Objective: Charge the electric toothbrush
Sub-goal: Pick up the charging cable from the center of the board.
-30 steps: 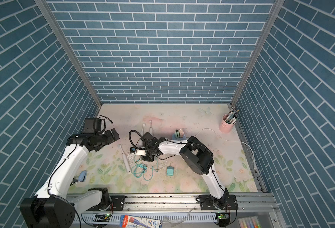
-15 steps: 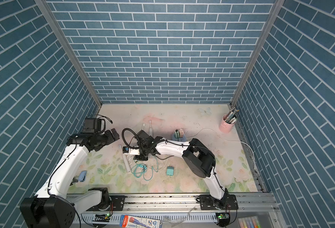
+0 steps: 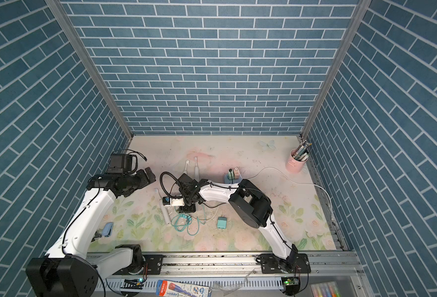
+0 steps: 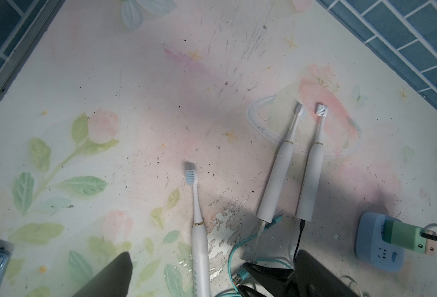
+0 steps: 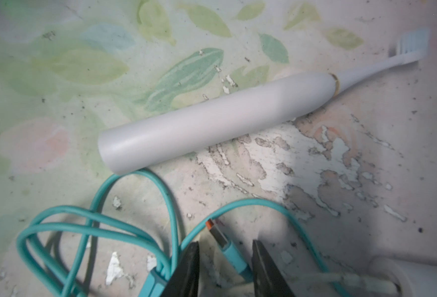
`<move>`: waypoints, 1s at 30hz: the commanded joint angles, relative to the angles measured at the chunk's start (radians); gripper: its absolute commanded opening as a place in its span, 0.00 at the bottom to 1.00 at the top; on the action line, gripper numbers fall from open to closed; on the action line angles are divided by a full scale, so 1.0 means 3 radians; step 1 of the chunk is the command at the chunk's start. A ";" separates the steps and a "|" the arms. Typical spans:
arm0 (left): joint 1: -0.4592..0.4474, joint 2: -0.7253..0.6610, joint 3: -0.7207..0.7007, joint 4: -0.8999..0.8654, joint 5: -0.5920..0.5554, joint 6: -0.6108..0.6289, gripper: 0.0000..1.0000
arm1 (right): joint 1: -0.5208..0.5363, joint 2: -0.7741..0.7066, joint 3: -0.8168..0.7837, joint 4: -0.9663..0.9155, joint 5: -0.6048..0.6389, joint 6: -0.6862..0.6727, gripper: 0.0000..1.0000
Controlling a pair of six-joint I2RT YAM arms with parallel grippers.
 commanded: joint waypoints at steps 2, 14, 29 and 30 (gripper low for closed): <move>0.0023 -0.0051 -0.0037 -0.0031 -0.0042 0.0037 1.00 | 0.0046 0.0176 0.0096 -0.0199 0.0022 -0.0148 0.31; 0.0033 -0.0059 -0.0037 -0.0032 -0.0047 0.0037 1.00 | 0.0052 0.0078 0.0228 -0.0247 0.0059 -0.0147 0.03; 0.0064 -0.0121 -0.0032 -0.0057 -0.0167 0.0027 1.00 | 0.0036 -0.0916 -0.0031 0.1247 -0.0069 0.0731 0.00; 0.0064 -0.0130 -0.0032 -0.0060 -0.0178 0.0023 1.00 | 0.0033 -0.0972 -0.0078 0.1383 -0.0084 0.0829 0.00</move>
